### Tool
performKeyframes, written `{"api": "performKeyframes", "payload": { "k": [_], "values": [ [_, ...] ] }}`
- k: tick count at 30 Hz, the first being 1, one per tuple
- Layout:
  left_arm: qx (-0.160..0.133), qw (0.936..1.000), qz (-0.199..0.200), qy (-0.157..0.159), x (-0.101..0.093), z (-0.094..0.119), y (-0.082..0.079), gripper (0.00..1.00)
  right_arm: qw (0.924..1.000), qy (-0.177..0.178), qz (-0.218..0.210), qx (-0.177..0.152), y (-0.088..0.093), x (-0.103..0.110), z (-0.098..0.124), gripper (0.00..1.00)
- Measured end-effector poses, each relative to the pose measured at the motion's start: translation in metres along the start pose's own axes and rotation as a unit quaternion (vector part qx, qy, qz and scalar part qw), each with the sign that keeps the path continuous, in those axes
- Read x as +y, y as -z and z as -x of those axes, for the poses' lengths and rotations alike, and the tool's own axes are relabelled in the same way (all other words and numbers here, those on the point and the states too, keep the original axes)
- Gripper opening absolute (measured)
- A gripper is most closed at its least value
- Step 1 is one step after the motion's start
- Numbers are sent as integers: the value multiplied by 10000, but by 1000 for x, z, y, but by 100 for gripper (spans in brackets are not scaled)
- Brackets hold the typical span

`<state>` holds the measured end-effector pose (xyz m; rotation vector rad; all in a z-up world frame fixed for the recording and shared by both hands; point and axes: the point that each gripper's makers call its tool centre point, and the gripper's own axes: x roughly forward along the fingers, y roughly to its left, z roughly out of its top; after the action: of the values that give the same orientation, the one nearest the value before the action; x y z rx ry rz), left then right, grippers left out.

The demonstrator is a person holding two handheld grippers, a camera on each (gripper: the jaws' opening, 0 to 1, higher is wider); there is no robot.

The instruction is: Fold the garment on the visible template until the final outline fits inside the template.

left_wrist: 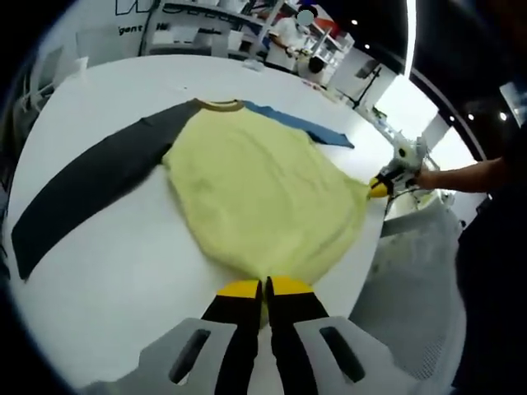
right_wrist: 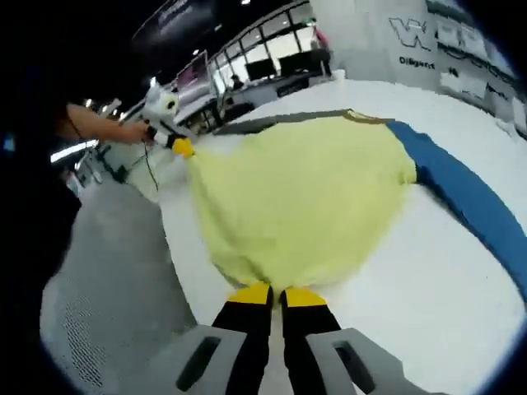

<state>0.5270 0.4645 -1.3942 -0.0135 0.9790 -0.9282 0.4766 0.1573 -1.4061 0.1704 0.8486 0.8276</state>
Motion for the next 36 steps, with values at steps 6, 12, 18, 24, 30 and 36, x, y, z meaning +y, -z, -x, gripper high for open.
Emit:
{"api": "performKeyframes", "payload": {
  "k": [6,12,18,24,30,36],
  "values": [
    [-119,9998,31,-127,12,3,-6,3,9983,-42,-456,-353,-35,-6,14,0],
    [-296,9989,43,-364,23,8,-15,3,9915,-581,-1154,-141,-51,3,25,0],
    [-71,9995,247,-193,18,5,-3,3,9819,-978,-1532,532,-29,9,29,0],
    [205,9990,407,-34,12,1,15,3,9834,-800,-1311,967,0,-2,27,0],
    [353,9992,53,-172,11,-4,28,4,9865,-637,-1068,1070,18,-3,24,0],
    [429,9990,6,-141,4,-10,35,16,9895,-526,-770,1105,28,3,14,9]
  ]
}}
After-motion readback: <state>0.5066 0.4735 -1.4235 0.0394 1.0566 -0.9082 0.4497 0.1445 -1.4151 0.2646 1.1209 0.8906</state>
